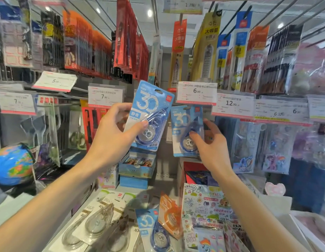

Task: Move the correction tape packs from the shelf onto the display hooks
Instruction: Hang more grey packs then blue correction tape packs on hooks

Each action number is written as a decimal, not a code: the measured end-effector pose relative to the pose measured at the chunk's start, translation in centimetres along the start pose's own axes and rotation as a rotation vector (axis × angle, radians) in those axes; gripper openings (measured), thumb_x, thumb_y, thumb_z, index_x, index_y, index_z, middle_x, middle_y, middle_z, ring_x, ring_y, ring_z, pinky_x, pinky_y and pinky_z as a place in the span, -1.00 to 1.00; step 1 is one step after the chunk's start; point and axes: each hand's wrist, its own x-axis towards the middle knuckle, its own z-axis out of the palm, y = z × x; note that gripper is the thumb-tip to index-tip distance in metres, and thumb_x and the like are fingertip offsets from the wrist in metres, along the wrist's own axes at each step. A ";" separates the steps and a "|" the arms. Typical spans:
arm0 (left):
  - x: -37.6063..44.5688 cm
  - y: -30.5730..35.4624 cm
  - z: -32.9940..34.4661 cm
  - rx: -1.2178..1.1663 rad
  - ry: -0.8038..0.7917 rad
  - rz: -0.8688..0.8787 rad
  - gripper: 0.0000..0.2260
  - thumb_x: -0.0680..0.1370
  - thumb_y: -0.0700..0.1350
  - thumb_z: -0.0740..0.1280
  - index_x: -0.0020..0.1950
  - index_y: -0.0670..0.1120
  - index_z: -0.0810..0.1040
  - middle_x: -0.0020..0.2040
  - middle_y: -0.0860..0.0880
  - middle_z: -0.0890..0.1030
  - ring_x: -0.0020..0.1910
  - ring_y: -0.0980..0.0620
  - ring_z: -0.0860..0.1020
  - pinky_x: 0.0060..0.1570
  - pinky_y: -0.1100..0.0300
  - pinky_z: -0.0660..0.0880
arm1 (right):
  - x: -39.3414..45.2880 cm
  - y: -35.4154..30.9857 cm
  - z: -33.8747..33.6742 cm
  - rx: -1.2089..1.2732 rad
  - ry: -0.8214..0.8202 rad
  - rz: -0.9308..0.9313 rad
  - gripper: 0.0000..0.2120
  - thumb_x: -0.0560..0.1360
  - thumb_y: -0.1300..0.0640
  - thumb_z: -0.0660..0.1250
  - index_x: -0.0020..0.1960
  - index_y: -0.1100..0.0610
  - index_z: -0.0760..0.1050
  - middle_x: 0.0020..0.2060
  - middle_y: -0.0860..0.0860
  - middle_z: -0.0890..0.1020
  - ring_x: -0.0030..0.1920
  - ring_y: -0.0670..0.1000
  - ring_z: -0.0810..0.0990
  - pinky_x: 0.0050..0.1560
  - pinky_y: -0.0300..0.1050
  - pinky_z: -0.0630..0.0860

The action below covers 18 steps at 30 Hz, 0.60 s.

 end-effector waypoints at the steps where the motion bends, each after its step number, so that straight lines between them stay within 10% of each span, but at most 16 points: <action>1: 0.0 0.0 0.1 -0.001 -0.005 -0.010 -0.67 0.47 0.10 0.53 0.16 0.26 0.50 0.13 0.23 0.70 0.12 0.18 0.67 0.17 0.00 0.59 | 0.7 0.4 0.3 -0.003 0.000 0.023 -0.43 0.58 -0.07 0.43 0.54 -0.10 0.35 0.04 -0.08 0.69 -0.05 -0.10 0.70 -0.23 -0.26 0.53; 7: -0.1 -0.1 0.2 -0.020 -0.012 -0.083 -0.62 0.38 0.14 0.57 0.10 0.21 0.50 0.04 0.14 0.75 0.03 0.15 0.70 0.02 0.11 0.55 | 3.2 2.0 2.1 0.034 -0.018 0.147 -0.41 0.55 -0.08 0.48 0.52 -0.03 0.40 -0.19 -0.09 0.74 -0.09 -0.15 0.69 -0.17 -0.15 0.55; 14: -0.9 -0.7 0.7 -0.146 -0.121 -0.221 -0.60 0.42 -0.01 0.61 0.16 0.03 0.53 -0.04 0.07 0.78 -0.05 0.05 0.76 -0.17 0.20 0.56 | 0.9 0.7 -0.1 -0.202 -0.161 0.100 -0.42 0.55 -0.09 0.47 0.49 0.05 0.42 0.27 -0.09 0.62 0.21 -0.05 0.60 0.25 -0.06 0.54; 18: -1.5 -1.1 2.4 -0.207 -0.160 -0.270 -0.64 0.44 -0.05 0.60 0.17 0.04 0.56 -0.05 0.05 0.79 -0.08 0.06 0.76 -0.32 0.30 0.55 | -2.0 -0.9 -1.5 -0.130 -0.218 -0.010 -0.65 0.56 -0.15 0.41 0.30 -0.10 0.55 0.11 -0.26 0.68 0.09 -0.29 0.65 0.14 -0.26 0.55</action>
